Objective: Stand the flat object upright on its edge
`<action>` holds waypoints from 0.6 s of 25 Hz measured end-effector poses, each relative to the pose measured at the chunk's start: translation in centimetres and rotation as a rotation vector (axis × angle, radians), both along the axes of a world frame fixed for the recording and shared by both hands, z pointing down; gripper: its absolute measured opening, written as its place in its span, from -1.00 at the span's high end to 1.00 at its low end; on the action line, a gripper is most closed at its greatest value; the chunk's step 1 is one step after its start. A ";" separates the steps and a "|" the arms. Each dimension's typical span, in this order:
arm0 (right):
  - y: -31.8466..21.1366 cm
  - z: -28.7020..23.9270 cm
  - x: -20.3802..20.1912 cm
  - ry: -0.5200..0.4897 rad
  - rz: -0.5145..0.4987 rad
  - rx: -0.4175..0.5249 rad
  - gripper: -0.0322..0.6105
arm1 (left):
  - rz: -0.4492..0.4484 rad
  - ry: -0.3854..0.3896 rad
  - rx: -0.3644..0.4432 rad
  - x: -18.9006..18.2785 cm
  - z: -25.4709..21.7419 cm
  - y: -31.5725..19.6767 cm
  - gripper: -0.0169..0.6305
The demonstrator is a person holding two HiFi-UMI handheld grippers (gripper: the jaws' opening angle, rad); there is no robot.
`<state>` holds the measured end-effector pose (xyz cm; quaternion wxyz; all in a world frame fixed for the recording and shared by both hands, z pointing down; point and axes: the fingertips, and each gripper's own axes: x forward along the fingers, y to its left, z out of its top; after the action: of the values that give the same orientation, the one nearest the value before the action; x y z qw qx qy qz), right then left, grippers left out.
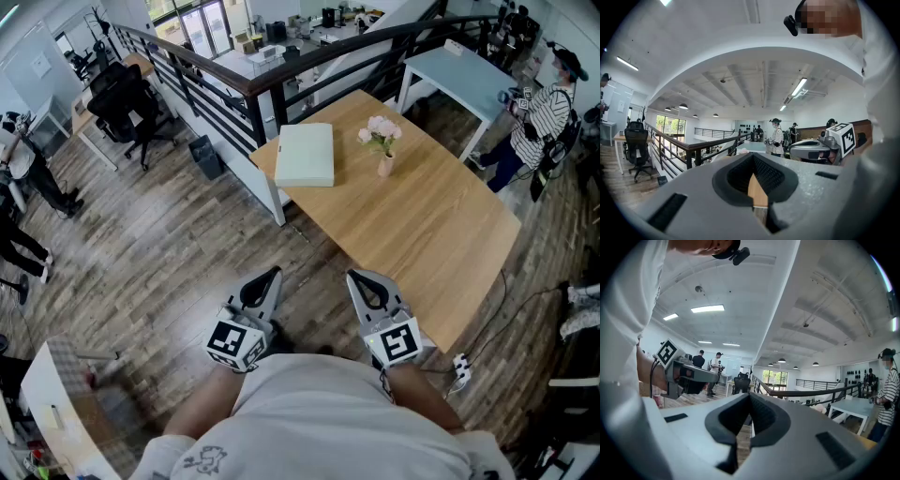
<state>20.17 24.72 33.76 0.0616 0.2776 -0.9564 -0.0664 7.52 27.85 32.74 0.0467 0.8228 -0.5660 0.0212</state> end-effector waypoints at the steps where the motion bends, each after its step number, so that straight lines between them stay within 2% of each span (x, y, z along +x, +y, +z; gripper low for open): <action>1: -0.1 0.1 -0.1 0.002 -0.001 0.004 0.89 | 0.000 0.002 0.000 -0.1 0.0 0.0 0.93; 8: -0.6 0.4 -0.8 0.003 0.003 -0.001 0.89 | 0.004 0.028 -0.005 -1.0 0.5 -0.8 0.93; 15: -2.0 0.6 -2.5 0.008 0.019 -0.016 0.88 | 0.005 0.046 -0.001 -3.3 0.5 -2.0 0.93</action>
<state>17.62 22.76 34.31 0.0684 0.2858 -0.9540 -0.0590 4.20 25.80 33.23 0.0603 0.8245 -0.5627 0.0027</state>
